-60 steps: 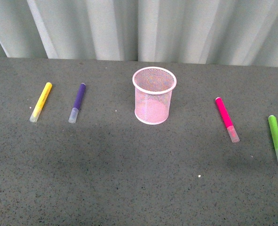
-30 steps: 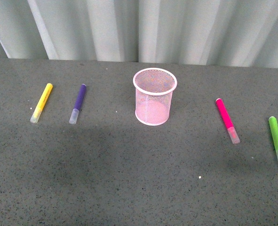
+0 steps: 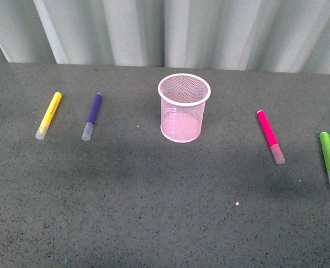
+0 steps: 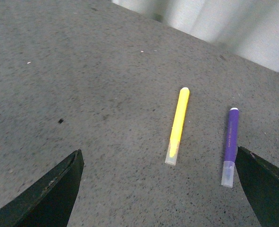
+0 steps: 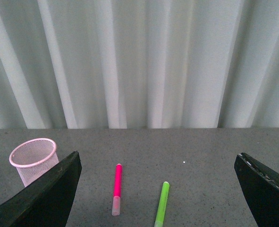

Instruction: Insert purple and pink pens into pink cup

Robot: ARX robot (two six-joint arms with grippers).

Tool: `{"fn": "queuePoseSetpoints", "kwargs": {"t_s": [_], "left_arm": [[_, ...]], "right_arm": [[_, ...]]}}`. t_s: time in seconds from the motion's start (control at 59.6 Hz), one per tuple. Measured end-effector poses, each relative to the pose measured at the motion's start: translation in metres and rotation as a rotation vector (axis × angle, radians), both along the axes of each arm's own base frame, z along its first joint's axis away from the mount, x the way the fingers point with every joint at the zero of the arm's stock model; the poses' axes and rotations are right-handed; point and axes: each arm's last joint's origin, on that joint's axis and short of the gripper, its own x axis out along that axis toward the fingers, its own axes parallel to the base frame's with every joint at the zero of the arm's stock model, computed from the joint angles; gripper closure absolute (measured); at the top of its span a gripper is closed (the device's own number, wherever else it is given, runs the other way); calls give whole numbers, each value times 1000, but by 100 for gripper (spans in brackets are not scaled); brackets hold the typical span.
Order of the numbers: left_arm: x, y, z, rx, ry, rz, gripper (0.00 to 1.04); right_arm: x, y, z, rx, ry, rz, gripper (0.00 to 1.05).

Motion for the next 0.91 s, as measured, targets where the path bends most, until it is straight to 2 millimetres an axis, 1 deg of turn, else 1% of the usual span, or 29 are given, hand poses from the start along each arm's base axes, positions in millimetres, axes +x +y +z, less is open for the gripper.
{"fn": "queuePoseSetpoints", "kwargs": {"t_s": [0.117,0.201,0.369,0.453,0.553,0.738,0.905], "left_arm": [[26,-4,-5,25,66,-129,7],[47,-11,-11,23,178,-269,7],[68,-27,-20,66,365,-331,7],[79,-37,-20,78,385,-345,7],[92,-51,-14,84,363,-371,7],[103,-72,-6,111,351,-401,7],[113,-85,-14,131,373,-417,7]], "right_arm": [[0,0,0,0,0,0,7],[0,0,0,0,0,0,7],[0,0,0,0,0,0,7],[0,0,0,0,0,0,7],[0,0,0,0,0,0,7],[0,0,0,0,0,0,7],[0,0,0,0,0,0,7]]}}
